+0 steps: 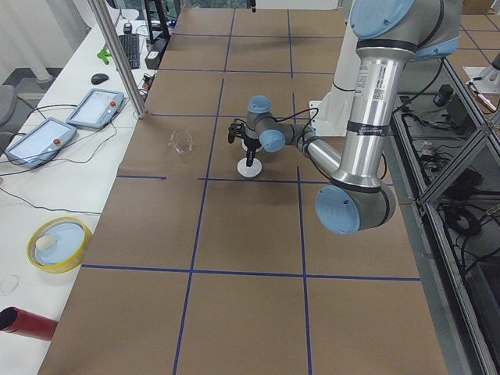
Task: Remove funnel from cup
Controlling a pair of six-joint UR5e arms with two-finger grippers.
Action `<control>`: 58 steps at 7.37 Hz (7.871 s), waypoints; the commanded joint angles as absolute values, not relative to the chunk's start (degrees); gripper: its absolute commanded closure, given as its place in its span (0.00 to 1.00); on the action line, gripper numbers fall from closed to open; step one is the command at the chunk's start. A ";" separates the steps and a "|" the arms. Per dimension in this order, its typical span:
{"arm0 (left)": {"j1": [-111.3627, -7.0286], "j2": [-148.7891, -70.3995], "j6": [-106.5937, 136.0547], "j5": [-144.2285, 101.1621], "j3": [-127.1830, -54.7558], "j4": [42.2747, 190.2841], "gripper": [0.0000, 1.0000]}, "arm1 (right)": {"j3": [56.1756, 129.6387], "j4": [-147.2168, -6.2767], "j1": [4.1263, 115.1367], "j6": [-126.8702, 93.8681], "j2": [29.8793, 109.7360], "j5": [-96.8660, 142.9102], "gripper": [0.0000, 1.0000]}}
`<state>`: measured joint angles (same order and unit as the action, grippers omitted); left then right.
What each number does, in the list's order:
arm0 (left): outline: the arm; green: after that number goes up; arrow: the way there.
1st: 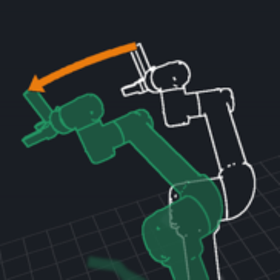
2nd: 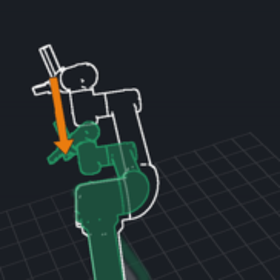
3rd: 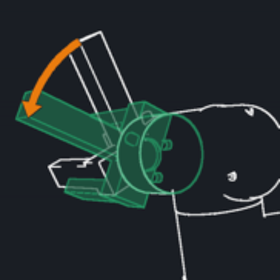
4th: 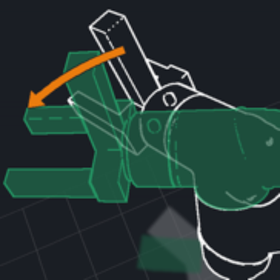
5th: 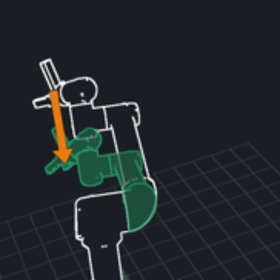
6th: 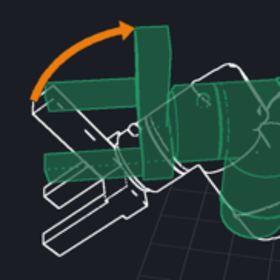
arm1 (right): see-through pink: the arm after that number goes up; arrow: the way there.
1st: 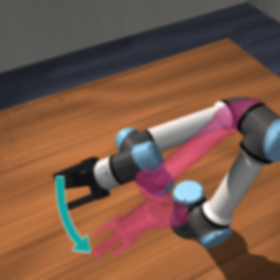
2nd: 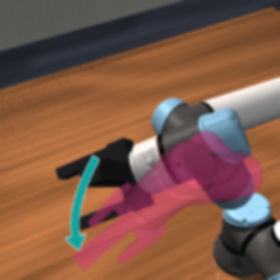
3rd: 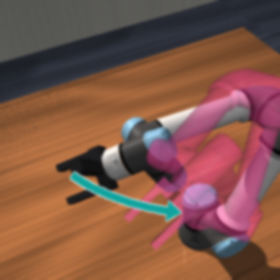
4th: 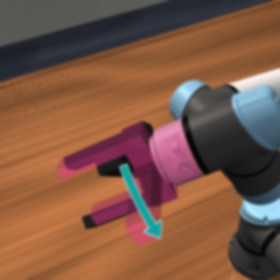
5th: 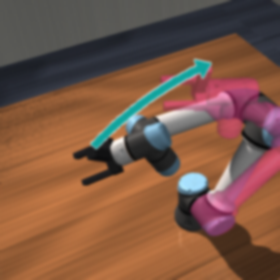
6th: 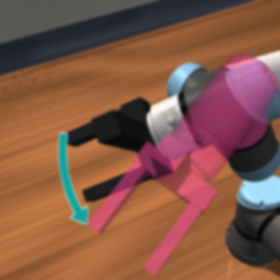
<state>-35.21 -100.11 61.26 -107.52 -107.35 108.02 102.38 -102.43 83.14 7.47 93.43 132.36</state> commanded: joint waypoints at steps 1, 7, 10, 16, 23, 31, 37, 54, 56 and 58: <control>-35.16 -100.11 61.26 -107.49 -107.31 108.02 0.45 | 102.30 -102.39 83.14 7.47 93.43 132.36 0.00; -37.52 -97.41 58.64 -107.75 -113.60 105.40 1.00 | 102.39 -102.39 83.14 7.47 93.43 132.36 0.00; -42.71 -104.18 55.11 -108.37 -125.32 84.71 1.00 | 102.39 -102.39 83.14 7.47 93.43 132.36 0.00; -34.11 -119.62 68.28 -109.87 -115.40 78.92 1.00 | 102.39 -102.39 83.14 7.47 93.43 132.36 0.00; -33.84 -119.18 68.20 -108.98 -114.52 79.54 1.00 | 102.39 -102.39 83.14 7.47 93.43 132.36 0.00; -33.84 -119.00 68.38 -108.90 -112.68 82.44 1.00 | 102.39 -102.39 83.14 7.47 93.43 132.36 0.00; -33.84 -118.48 68.47 -108.02 -112.76 82.44 0.13 | 102.31 -102.39 83.14 7.47 93.43 132.36 0.00; -92.11 -85.96 -13.27 -132.28 -95.62 90.18 0.00 | 102.30 -102.39 83.14 7.47 93.43 132.36 0.00; -92.11 -85.96 -13.36 -132.10 -95.88 90.35 0.00 | 102.31 -102.39 83.14 7.47 93.43 132.36 0.00; -92.20 -85.87 -13.53 -132.10 -95.80 90.26 0.00 | 102.31 -102.39 83.14 7.47 93.43 132.36 0.00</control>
